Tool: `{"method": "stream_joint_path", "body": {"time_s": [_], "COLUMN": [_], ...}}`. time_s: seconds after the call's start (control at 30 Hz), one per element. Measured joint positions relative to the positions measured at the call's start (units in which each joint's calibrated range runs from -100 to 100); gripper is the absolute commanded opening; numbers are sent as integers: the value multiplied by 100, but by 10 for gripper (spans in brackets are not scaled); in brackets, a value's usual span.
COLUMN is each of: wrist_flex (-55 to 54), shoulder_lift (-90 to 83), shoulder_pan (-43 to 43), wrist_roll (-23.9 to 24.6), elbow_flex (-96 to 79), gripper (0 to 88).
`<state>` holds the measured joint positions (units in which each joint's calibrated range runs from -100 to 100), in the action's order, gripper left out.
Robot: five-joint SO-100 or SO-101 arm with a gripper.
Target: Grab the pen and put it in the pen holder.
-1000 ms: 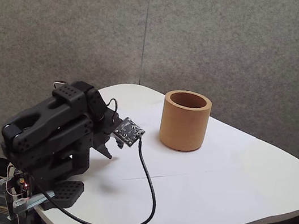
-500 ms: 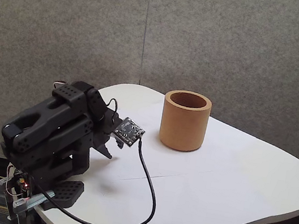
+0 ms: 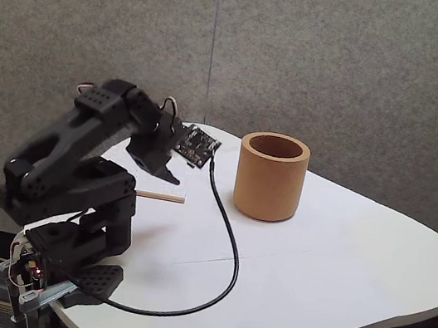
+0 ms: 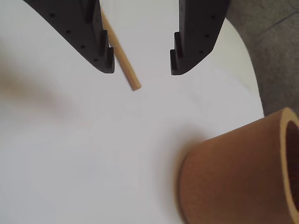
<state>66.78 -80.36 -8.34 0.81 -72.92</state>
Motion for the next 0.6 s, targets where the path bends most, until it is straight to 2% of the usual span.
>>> {"method": "stream_joint_path", "body": {"time_s": [0.2,0.33,0.5,0.6], "wrist_flex": [0,110,500,602], "shoulder_lift": [1871,2760,3141,3370], "shoulder_pan": [-338,-1028,-2203,-2541], "wrist_roll": [0,0,5,151], "elbow_flex": [1986,2942,3168,3114], "gripper": [163,163,163,163]}}
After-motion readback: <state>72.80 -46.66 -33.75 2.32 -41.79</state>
